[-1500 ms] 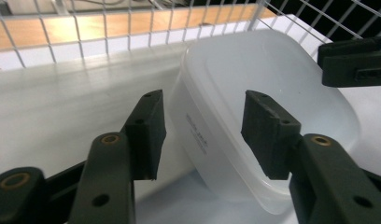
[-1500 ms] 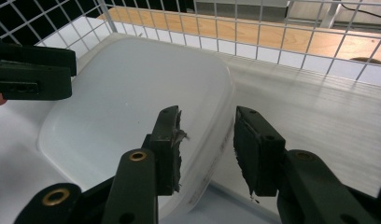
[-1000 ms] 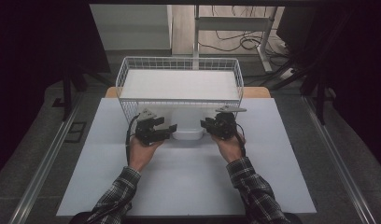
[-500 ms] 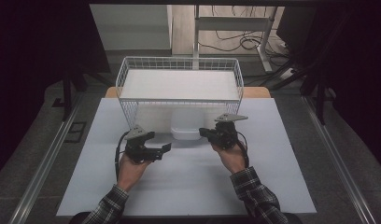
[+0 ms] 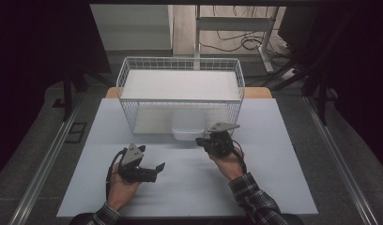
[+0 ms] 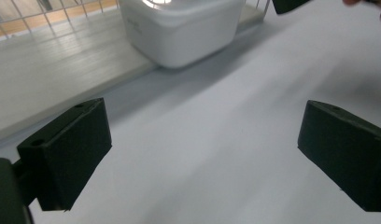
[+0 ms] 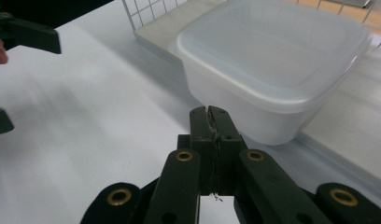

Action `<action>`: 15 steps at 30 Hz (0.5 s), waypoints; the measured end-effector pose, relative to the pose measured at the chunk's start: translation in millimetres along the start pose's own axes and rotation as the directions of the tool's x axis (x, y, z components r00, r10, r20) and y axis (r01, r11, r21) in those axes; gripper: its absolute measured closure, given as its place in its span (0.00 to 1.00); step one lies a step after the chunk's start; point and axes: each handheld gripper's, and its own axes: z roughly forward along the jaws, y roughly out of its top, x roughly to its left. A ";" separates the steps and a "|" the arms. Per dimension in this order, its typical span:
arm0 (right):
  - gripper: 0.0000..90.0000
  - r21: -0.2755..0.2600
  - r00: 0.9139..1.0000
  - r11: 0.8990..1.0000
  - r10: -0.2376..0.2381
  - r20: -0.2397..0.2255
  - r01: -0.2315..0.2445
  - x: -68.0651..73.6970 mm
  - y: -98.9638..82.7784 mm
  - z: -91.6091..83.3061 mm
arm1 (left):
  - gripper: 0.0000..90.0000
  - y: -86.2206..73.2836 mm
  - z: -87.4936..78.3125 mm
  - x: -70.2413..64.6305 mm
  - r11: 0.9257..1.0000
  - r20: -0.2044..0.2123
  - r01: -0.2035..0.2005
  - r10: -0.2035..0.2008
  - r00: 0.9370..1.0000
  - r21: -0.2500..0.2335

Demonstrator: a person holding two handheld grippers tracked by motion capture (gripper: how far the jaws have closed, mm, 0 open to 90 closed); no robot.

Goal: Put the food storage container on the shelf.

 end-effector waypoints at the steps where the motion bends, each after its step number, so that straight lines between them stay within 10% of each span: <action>1: 0.99 0.005 1.000 1.000 0.001 -0.001 -0.001 0.6 -2.2 4.0 | 0.02 -4.9 -3.1 -1.2 1.000 0.013 0.010 -0.010 1.000 0.001; 15: 0.98 0.023 1.000 1.000 0.001 0.004 -0.001 0.9 -1.7 23.6 | 0.02 -18.1 -14.8 -5.2 1.000 0.023 0.023 -0.022 0.999 -0.015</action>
